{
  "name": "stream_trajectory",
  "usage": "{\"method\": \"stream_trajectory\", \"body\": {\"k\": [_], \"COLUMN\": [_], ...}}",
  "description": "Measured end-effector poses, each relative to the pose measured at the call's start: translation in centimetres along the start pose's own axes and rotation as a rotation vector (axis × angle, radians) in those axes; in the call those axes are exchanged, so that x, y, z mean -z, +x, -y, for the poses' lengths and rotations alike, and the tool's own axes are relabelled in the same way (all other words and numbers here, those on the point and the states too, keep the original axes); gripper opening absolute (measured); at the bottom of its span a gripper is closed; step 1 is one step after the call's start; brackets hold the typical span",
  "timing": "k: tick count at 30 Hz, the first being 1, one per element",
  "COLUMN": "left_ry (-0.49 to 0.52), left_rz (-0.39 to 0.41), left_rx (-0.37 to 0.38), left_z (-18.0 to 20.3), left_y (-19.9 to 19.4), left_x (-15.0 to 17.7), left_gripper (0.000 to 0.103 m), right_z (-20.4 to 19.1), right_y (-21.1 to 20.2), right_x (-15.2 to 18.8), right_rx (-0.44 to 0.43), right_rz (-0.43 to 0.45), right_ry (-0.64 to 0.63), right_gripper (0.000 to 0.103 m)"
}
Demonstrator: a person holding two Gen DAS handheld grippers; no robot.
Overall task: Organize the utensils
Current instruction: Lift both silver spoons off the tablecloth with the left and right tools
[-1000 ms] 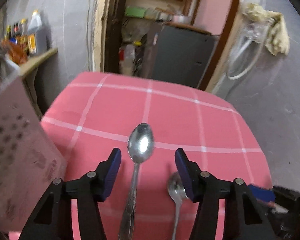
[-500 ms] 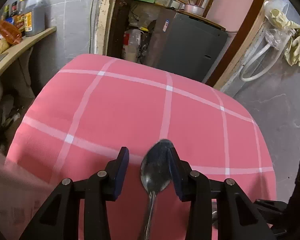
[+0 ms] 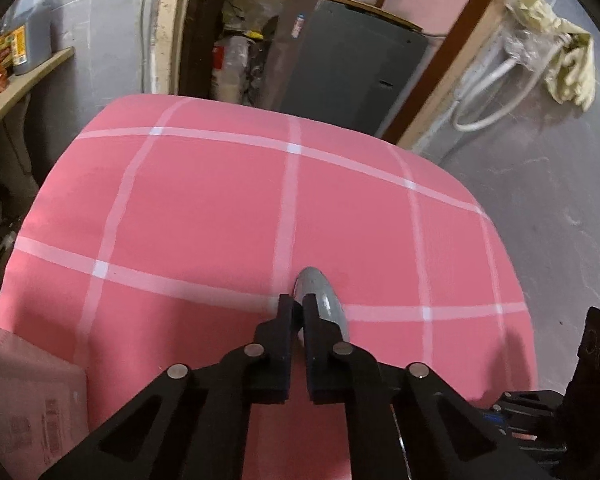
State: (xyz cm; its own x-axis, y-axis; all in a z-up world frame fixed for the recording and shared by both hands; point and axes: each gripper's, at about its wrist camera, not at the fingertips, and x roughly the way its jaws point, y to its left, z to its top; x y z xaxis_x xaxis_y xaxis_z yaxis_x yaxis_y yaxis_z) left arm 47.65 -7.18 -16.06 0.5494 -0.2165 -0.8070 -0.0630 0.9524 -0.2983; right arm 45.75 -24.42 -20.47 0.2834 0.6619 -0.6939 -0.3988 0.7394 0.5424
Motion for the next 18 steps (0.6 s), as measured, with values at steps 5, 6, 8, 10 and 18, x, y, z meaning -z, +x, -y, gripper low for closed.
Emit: {"method": "stream_trajectory", "body": {"k": [5,6,8,10,18], "left_ry": [0.024,0.038,0.06,0.082,0.196], "left_rz": [-0.007,-0.002,0.01,0.036,0.223], "left_rx": [0.049,0.051,0.053,0.053,0.027], "left_z": [0.9,1.3,1.6,2.1,4.1], "left_y": [-1.4,-1.8,-2.6,-3.9,-11.3], "left_x": [0.6,0.8,1.1,1.4,2.7], "left_gripper": [0.002,0.002,0.002,0.002,0.002], "right_z": [0.5,0.6,0.4,0.1,-2.8], "right_y": [-3.4,-3.8,-5.3,-6.9,-13.9], "right_x": [1.9,2.1,2.8,3.5,5.3], "right_rx": [0.048,0.056,0.09,0.125,0.287], "right_rz": [0.059,0.068,0.099,0.14,0.325], "right_ry": [0.05,0.054,0.068,0.078,0.054], "right_gripper": [0.003,0.003,0.003,0.003,0.003]}}
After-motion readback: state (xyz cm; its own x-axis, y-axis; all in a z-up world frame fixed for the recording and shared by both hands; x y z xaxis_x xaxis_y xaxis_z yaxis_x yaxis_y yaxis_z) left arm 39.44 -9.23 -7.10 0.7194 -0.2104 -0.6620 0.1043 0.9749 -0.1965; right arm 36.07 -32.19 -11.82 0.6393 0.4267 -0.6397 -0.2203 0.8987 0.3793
